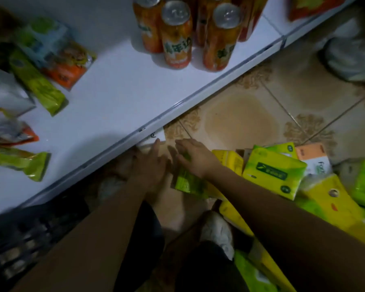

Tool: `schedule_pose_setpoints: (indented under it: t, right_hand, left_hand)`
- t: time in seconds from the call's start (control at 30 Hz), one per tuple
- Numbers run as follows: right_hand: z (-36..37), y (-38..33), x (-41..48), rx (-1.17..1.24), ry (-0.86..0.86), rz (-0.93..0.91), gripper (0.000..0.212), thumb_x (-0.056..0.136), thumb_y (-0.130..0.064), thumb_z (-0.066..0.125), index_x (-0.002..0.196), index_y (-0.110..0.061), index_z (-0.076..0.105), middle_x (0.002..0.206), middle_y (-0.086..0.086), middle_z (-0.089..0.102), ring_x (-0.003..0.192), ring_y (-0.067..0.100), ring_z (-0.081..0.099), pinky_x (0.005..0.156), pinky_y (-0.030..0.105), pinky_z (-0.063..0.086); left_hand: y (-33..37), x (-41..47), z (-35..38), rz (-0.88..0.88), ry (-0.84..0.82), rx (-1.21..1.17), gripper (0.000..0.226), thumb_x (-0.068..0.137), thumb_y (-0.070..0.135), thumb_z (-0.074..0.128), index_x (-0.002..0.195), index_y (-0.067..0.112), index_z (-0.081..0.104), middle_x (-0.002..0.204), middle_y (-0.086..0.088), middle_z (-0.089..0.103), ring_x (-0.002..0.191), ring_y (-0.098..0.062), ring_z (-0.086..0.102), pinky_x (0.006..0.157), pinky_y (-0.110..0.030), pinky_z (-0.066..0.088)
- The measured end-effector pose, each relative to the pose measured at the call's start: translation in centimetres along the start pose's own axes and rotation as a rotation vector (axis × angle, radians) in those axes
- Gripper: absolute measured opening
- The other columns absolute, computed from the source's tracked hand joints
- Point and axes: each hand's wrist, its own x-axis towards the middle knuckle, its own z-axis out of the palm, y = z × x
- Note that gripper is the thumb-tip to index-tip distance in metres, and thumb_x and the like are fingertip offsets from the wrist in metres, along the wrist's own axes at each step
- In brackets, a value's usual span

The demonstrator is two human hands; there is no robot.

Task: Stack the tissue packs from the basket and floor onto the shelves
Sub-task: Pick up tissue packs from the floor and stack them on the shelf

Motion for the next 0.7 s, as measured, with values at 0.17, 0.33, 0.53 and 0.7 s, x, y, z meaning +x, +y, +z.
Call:
schedule_pose_setpoints:
  t: [0.17,0.33,0.53,0.7]
  right_hand:
    - [1.4,1.7,1.8,0.007,0.016,0.063,0.047,0.097,-0.031,0.042,0.140,-0.016,0.036,0.141,0.009,0.040,0.128,0.026,0.038,0.102,0.032,0.032]
    - [2.3,1.7,1.9,-0.020,0.007,0.099,0.047,0.097,-0.033,0.041,0.141,-0.018,0.035,0.141,0.007,0.040,0.127,0.026,0.039,0.099,0.032,0.035]
    - [2.1,1.4,1.7,-0.079,-0.007,0.173,0.054,0.094,-0.029,0.045,0.144,-0.017,0.029,0.145,0.015,0.030,0.128,0.032,0.038,0.100,0.035,0.034]
    - [2.5,1.3,2.2,-0.138,-0.057,0.201,0.057,0.094,-0.033,0.043,0.146,-0.019,0.023,0.134,0.016,0.047,0.124,0.031,0.040,0.104,0.035,0.027]
  left_hand:
    - [-0.9,1.4,0.0,-0.071,-0.037,0.034,0.061,0.097,0.047,0.028,0.147,0.038,-0.006,0.153,-0.025,0.004,0.138,-0.041,0.019,0.107,-0.051,0.025]
    - [-1.5,1.0,1.4,-0.029,-0.020,-0.004,0.051,0.097,0.047,0.031,0.146,0.035,0.024,0.146,-0.020,0.028,0.132,-0.037,0.029,0.107,-0.044,0.026]
    - [-0.1,-1.2,2.5,0.115,0.203,-0.051,0.041,0.095,0.032,0.040,0.131,0.015,0.051,0.121,-0.019,0.045,0.107,-0.032,0.048,0.087,-0.038,0.039]
    - [-0.6,0.9,1.3,-0.092,0.065,-0.025,0.066,0.096,0.036,0.043,0.149,0.032,0.004,0.153,-0.015,0.011,0.136,-0.035,0.020,0.111,-0.044,0.019]
